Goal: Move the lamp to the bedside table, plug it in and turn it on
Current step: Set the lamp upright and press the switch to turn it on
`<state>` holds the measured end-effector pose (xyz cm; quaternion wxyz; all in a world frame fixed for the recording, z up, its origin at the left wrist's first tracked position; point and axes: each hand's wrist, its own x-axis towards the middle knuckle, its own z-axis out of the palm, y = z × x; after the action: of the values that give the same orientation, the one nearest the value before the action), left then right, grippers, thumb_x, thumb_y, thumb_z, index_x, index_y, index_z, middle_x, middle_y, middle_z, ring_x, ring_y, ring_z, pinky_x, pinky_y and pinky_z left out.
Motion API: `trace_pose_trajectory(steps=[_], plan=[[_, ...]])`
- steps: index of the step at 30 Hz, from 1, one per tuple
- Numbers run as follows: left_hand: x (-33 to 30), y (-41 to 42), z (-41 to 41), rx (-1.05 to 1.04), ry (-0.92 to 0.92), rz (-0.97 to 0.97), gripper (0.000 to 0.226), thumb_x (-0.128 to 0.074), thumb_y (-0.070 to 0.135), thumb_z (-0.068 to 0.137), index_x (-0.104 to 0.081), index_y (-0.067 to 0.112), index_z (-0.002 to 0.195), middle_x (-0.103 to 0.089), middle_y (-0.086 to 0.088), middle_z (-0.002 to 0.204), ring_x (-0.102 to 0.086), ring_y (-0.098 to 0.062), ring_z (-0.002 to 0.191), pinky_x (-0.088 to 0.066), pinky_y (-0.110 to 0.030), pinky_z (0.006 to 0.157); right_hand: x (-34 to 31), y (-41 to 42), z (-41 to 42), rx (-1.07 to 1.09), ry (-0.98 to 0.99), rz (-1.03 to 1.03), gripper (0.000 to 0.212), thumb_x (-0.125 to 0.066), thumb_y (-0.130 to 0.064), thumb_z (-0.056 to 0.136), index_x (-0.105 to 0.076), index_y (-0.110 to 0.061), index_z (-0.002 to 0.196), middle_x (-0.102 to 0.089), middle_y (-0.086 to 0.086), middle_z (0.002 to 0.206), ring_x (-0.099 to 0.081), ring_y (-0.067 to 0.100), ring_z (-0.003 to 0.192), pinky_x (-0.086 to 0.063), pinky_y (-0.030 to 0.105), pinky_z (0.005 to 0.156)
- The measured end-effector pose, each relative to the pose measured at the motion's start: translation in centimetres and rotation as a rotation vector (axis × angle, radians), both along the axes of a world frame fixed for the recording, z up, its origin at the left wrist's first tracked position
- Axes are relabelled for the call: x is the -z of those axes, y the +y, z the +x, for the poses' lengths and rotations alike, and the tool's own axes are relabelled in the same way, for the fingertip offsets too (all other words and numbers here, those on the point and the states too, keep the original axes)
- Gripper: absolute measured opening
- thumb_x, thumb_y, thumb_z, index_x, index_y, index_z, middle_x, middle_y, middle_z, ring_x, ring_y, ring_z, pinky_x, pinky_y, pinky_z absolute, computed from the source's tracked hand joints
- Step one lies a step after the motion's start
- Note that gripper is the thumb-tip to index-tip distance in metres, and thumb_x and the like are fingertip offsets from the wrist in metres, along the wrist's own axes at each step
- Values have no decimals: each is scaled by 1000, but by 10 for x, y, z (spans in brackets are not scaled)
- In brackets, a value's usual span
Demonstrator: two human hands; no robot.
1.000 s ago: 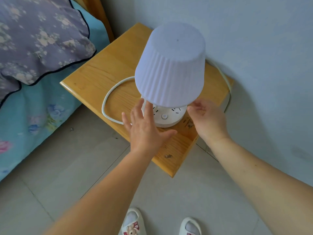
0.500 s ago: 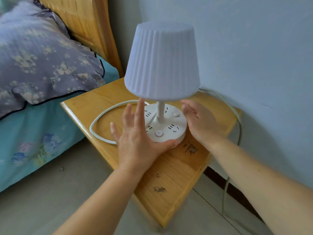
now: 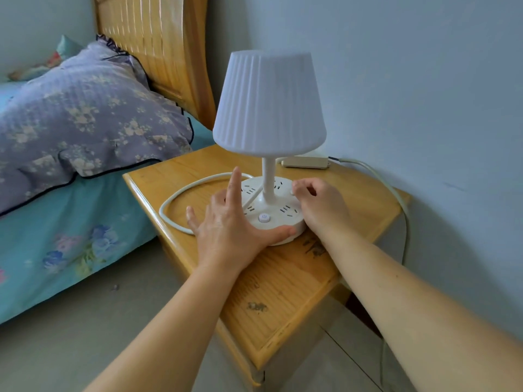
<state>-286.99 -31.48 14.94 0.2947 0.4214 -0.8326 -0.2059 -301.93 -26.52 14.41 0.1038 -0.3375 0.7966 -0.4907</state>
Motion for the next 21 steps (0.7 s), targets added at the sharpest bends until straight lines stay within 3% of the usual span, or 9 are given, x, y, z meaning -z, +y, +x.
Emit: trace_pose_trajectory(steps=[4, 11, 21], plan=[[-1, 0, 0, 5, 8, 1, 126, -42, 91, 32, -1, 40, 140, -41, -2, 137, -33, -20, 130, 2, -56, 111, 2, -2, -1, 27, -17, 9, 25, -47, -46, 82, -60, -31, 99, -63, -9, 101, -58, 14, 93, -49, 38, 80], [0, -1, 0, 15, 6, -5, 128, -34, 93, 29, -2, 39, 140, -42, -2, 135, -34, -19, 128, 1, -56, 112, 2, -3, -1, 29, -84, -14, 18, -52, -42, 78, -59, -33, 92, -63, -12, 94, -60, 14, 89, -51, 42, 83], [0, 0, 1, 26, 2, -1, 126, -38, 91, 32, -6, 37, 140, -41, -3, 136, -33, -19, 128, 1, -56, 112, -1, -5, 0, 45, -163, -37, 14, -56, -37, 74, -59, -33, 87, -61, -17, 85, -60, 9, 82, -51, 43, 83]])
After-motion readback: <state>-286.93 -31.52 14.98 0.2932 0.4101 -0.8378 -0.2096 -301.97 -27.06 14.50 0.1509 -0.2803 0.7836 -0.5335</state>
